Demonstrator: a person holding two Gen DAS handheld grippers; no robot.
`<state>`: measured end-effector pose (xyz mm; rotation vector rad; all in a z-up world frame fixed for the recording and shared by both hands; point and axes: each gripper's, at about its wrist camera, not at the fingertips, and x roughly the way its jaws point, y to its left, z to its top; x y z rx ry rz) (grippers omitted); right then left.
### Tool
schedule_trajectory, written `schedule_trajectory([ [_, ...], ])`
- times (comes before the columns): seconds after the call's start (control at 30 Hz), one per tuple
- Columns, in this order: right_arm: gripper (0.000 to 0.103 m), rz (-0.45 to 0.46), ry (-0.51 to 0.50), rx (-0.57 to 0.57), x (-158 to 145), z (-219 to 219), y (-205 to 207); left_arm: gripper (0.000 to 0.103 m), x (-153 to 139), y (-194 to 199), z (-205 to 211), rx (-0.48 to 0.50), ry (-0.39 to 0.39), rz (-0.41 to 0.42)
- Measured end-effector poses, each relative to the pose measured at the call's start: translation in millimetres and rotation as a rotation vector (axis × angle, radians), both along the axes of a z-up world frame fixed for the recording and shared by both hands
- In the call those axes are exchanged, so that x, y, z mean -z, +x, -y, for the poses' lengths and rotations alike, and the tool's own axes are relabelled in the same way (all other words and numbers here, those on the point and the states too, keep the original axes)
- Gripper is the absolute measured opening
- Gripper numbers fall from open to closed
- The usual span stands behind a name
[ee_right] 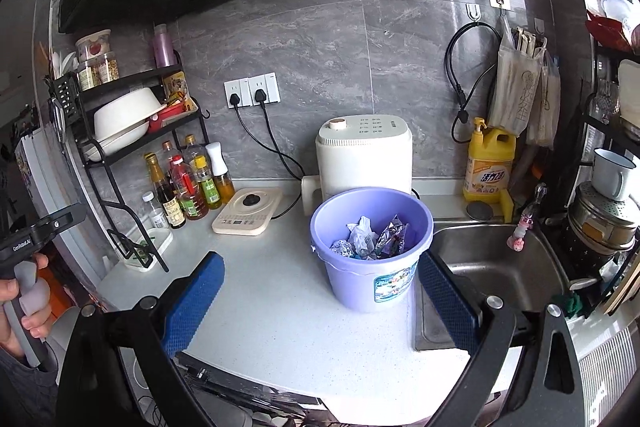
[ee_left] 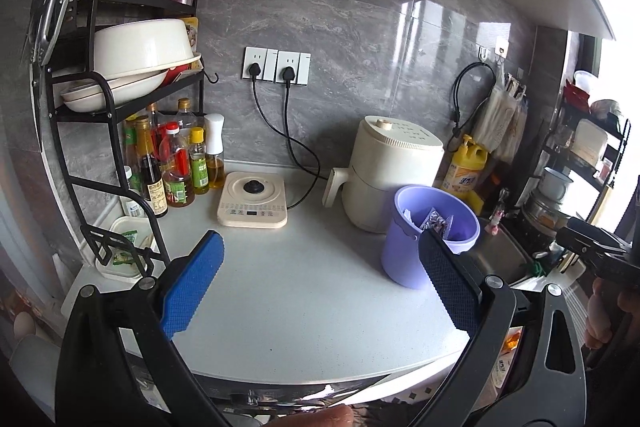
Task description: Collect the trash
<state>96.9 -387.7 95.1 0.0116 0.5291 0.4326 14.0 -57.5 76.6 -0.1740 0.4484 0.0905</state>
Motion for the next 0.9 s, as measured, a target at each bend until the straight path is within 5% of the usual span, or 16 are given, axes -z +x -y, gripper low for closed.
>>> schedule_trajectory([
  [0.9,0.095,-0.024,0.006,-0.097,11.9,-16.4,-27.0,0.097,3.8,-23.1,0.8,-0.035,0.031,-0.011],
])
